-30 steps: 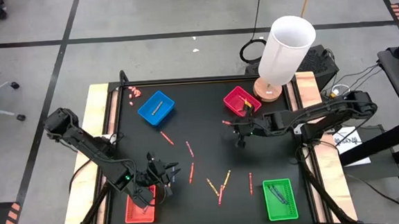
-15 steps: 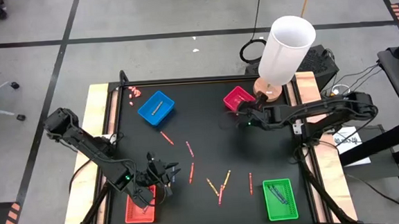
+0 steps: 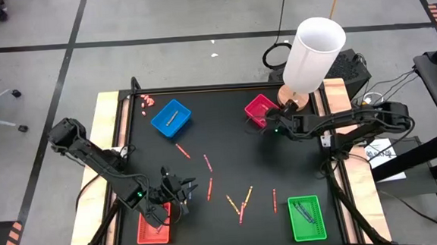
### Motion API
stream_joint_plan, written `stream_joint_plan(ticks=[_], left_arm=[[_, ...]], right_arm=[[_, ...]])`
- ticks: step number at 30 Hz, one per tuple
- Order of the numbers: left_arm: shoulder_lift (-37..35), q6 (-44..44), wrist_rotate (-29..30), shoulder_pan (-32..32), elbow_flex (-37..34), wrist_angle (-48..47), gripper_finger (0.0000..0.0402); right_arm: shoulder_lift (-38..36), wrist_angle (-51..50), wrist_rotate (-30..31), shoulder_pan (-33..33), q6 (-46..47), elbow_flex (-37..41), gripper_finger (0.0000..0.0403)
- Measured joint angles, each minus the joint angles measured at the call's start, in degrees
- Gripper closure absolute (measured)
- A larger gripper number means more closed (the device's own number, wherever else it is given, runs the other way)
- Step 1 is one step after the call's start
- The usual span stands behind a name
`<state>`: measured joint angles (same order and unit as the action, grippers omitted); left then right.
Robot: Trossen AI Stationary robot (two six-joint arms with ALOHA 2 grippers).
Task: Sort crayons
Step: Put the orange crayon into the red bin, then put the red crayon into the orange bin
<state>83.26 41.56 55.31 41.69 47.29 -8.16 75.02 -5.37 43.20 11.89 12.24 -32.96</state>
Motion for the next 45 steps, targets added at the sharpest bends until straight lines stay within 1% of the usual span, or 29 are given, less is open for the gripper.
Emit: stream_joint_plan(ticks=[6,10,17,24,28,37,41,45], left_arm=[[0.0,0.0,0.0,0.0,0.0,0.0,0.0301],[0.0,0.0,0.0,0.0,0.0,0.0,0.0301],[0.0,0.0,0.0,0.0,0.0,0.0,0.0301],[0.0,0.0,0.0,-0.1,0.0,0.0,0.0301],[0.0,0.0,0.0,-0.1,0.0,0.0,0.0301],[0.0,0.0,0.0,-0.1,0.0,0.0,0.0301],[0.0,0.0,0.0,-0.1,0.0,-0.2,0.0301],[0.0,0.0,0.0,-0.1,0.0,-0.4,0.0301]], right_arm=[[0.0,3.7,-0.3,1.5,-2.7,0.2,0.0392],[0.2,5.6,-4.0,3.1,-4.3,0.2,0.0391],[0.2,7.4,-8.9,5.8,-4.0,0.2,0.0391],[0.2,6.7,-9.2,6.5,-3.9,0.2,0.0389],[0.2,6.8,-10.7,6.7,-3.1,0.2,0.0371],[0.2,6.9,-10.4,7.1,-2.9,0.2,0.032],[-1.2,6.7,-11.1,5.0,-2.8,0.2,0.0306],[-7.0,8.7,-18.3,-0.5,-3.3,0.2,0.0301]])
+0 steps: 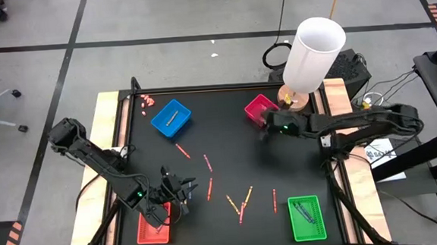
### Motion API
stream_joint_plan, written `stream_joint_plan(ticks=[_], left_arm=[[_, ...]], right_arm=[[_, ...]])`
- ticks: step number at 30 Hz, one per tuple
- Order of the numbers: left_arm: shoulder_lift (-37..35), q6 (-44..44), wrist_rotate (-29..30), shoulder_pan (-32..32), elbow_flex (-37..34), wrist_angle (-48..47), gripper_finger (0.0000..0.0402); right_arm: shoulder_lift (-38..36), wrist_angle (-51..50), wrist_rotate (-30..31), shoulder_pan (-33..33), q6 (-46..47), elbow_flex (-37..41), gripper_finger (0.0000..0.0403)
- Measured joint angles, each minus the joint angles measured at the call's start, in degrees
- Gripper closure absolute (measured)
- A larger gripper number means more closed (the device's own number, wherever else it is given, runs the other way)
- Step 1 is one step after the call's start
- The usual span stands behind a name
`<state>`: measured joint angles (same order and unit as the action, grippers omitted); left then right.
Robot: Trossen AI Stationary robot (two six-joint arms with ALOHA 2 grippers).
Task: Sort crayons
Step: Put the red crayon into the orange bin
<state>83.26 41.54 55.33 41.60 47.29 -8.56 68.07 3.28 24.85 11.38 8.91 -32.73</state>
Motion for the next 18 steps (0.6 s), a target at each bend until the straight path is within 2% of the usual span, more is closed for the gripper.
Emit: stream_joint_plan(ticks=[4,8,13,18], left_arm=[[0.0,0.0,0.0,0.0,0.0,-0.1,0.0301],[0.0,0.1,0.0,0.0,0.0,0.1,0.0301],[0.0,0.5,0.0,-0.7,0.0,0.9,0.0301],[0.0,1.2,-1.6,-2.2,0.0,2.7,0.0301]], right_arm=[[-7.3,2.6,-5.8,-7.9,-0.8,0.0,0.0302],[-10.8,3.4,-13.3,-16.9,-2.3,0.0,0.0302],[-9.6,3.4,-14.6,-28.1,-2.6,0.0,0.0302],[-4.1,3.5,-14.6,-35.9,-4.5,0.0,0.0303]])
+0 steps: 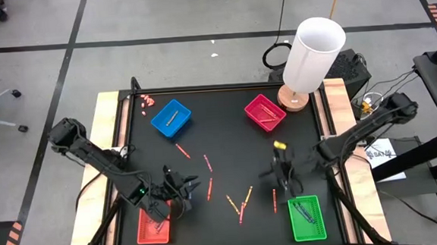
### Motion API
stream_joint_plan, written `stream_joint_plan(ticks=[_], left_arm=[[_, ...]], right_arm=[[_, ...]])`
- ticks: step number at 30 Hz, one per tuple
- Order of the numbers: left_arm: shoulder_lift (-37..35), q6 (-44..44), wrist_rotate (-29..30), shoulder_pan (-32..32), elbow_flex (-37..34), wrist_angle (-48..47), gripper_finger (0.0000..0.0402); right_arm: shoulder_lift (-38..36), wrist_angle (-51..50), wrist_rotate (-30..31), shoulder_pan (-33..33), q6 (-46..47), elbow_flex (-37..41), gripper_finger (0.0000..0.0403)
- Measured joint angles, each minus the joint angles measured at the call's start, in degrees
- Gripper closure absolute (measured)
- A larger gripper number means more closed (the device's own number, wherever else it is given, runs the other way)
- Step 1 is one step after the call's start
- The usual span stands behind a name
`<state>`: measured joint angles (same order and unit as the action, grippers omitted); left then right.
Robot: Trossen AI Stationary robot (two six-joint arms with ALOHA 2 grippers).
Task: Sort crayons
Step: Put the red crayon into the orange bin
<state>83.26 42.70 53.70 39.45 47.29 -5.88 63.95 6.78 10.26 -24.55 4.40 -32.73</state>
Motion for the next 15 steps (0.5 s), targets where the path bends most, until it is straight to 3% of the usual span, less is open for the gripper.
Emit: stream_joint_plan(ticks=[8,15], left_arm=[[1.7,-3.1,-6.2,-2.4,-0.1,5.3,0.0301],[6.1,-18.3,-12.1,-4.4,0.0,21.8,0.0301]], right_arm=[[12.7,7.5,0.1,-5.9,-0.9,0.0,0.0303],[16.9,15.1,0.1,-6.1,-3.6,0.0,0.0303]])
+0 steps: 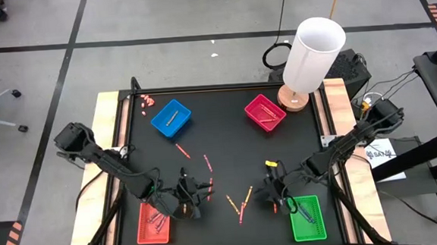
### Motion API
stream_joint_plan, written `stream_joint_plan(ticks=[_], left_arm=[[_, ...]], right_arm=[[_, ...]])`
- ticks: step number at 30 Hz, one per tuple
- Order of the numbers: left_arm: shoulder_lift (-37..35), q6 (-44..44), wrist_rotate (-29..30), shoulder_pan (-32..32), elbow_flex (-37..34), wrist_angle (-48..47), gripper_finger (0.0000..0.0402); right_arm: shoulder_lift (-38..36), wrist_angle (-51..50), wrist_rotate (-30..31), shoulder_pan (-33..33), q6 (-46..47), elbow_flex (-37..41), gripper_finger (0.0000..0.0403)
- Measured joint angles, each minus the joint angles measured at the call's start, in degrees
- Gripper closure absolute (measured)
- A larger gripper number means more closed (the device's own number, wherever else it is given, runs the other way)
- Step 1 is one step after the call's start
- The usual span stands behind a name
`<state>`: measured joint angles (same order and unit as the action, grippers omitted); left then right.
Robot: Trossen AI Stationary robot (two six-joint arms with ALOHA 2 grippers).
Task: Sort crayons
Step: Put the red crayon into the orange bin
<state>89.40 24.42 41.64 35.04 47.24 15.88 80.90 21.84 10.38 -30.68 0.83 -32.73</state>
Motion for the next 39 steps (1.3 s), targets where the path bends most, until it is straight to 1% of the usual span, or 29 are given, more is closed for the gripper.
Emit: stream_joint_plan(ticks=[3,6,10,15,17,19,24,27,30,39], left_arm=[[2.1,-0.8,-3.0,-0.6,0.2,3.2,0.0301],[4.7,-0.8,-3.9,-0.7,3.1,1.3,0.0301],[7.8,-0.8,-3.9,-0.9,8.4,-7.5,0.0301],[10.5,-0.8,-1.9,-1.7,13.1,-17.8,0.0301],[11.3,0.0,-1.5,-2.1,13.4,-19.9,0.0301],[11.6,2.9,-1.1,-2.5,13.4,-21.9,0.0301],[11.6,10.9,-0.8,-4.5,13.4,-31.6,0.0301],[11.6,11.2,-0.8,-5.3,13.4,-35.8,0.0301],[11.7,9.1,-0.8,-5.5,13.2,-36.5,0.0301],[11.7,-5.4,-1.1,-5.5,13.2,-36.4,0.0301]], right_arm=[[0.0,0.6,0.0,0.0,0.1,0.0,0.0303],[0.0,0.6,-0.1,-0.4,1.7,0.0,0.0303],[0.0,0.2,-0.2,-1.2,2.8,0.0,0.0303],[0.0,1.1,0.0,-1.2,-0.2,0.0,0.0303],[0.0,1.2,0.0,-0.9,-1.4,0.0,0.0303],[0.0,1.4,0.0,-0.5,-2.9,0.0,0.0303],[0.0,3.2,0.0,0.7,-8.4,0.0,0.0303],[0.0,4.5,0.1,1.6,-10.9,0.0,0.0303],[0.0,5.1,0.1,2.6,-12.6,-0.1,0.0303],[0.0,6.2,0.1,6.0,-13.1,-0.1,0.0303]])
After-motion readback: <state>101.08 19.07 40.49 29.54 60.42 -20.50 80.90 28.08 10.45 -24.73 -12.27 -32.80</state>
